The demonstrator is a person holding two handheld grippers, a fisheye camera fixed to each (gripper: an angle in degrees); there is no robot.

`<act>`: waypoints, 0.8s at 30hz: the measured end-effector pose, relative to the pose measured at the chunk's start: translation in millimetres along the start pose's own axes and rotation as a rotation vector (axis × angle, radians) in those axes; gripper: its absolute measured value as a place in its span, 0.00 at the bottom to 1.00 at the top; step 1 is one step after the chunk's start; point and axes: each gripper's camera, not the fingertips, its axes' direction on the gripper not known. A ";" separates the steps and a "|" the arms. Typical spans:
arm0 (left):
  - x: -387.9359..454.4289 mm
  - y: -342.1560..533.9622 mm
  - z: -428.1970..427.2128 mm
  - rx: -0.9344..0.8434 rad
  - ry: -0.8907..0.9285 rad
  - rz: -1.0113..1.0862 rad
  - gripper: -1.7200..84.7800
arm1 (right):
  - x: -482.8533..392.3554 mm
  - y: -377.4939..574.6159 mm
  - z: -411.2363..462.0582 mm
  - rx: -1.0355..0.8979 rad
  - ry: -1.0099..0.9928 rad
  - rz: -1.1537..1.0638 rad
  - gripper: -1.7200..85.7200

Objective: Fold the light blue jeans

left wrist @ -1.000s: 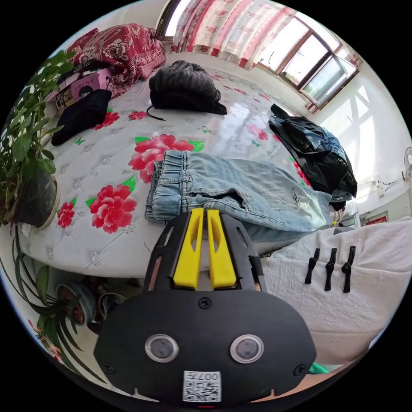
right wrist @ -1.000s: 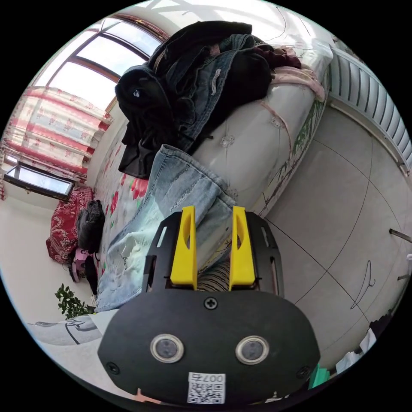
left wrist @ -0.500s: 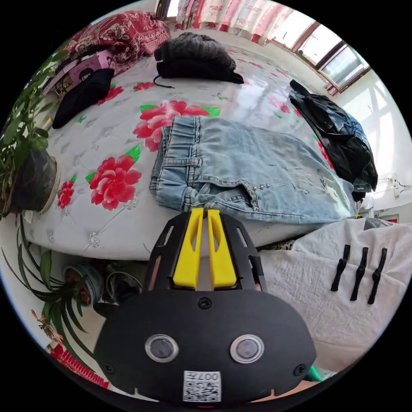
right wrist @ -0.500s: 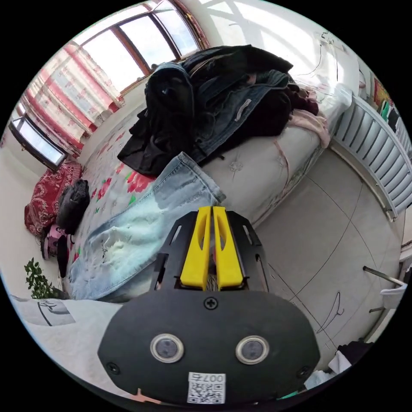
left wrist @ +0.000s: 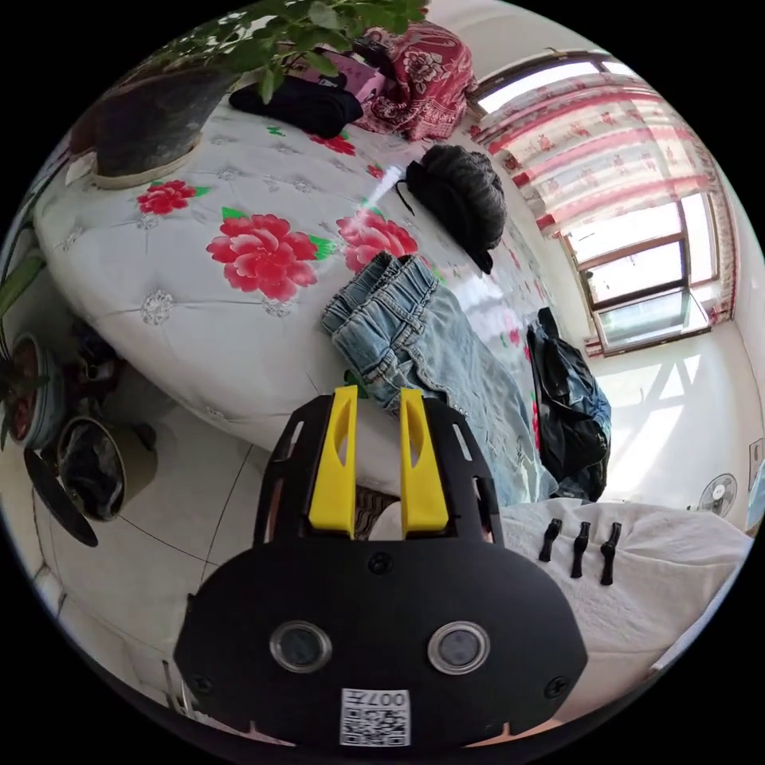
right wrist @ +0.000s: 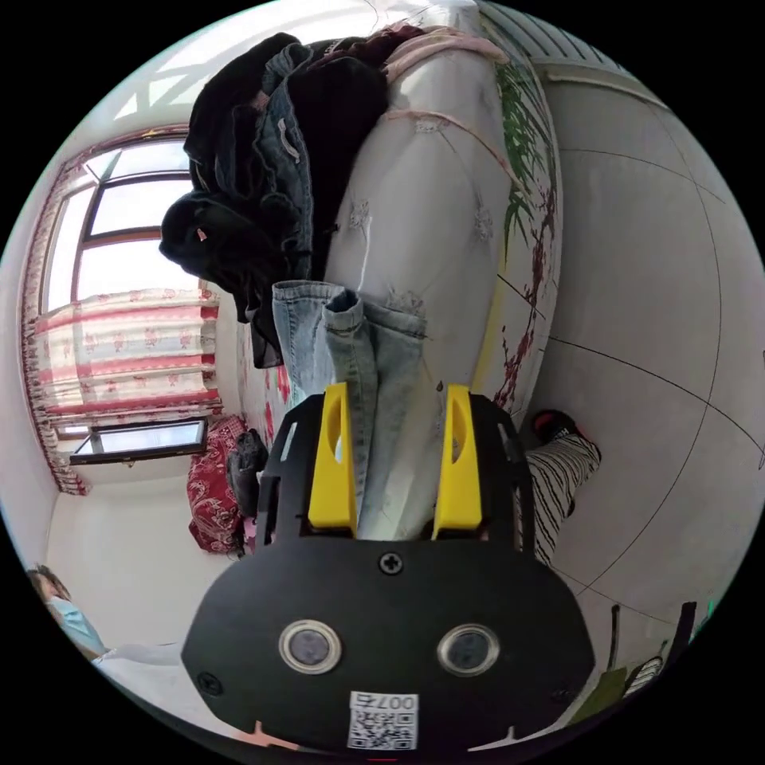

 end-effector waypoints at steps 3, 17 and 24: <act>-15.7 -10.5 2.4 0.013 0.049 -0.055 0.14 | -9.9 6.6 6.0 0.064 0.034 0.116 0.08; -77.6 -58.1 17.7 0.066 0.219 -0.263 0.17 | -299.4 140.5 71.1 -0.284 -0.167 -1.200 0.02; -100.4 -59.0 22.9 0.127 0.297 -0.332 0.14 | -301.4 307.6 204.9 -0.981 -0.022 -1.580 0.05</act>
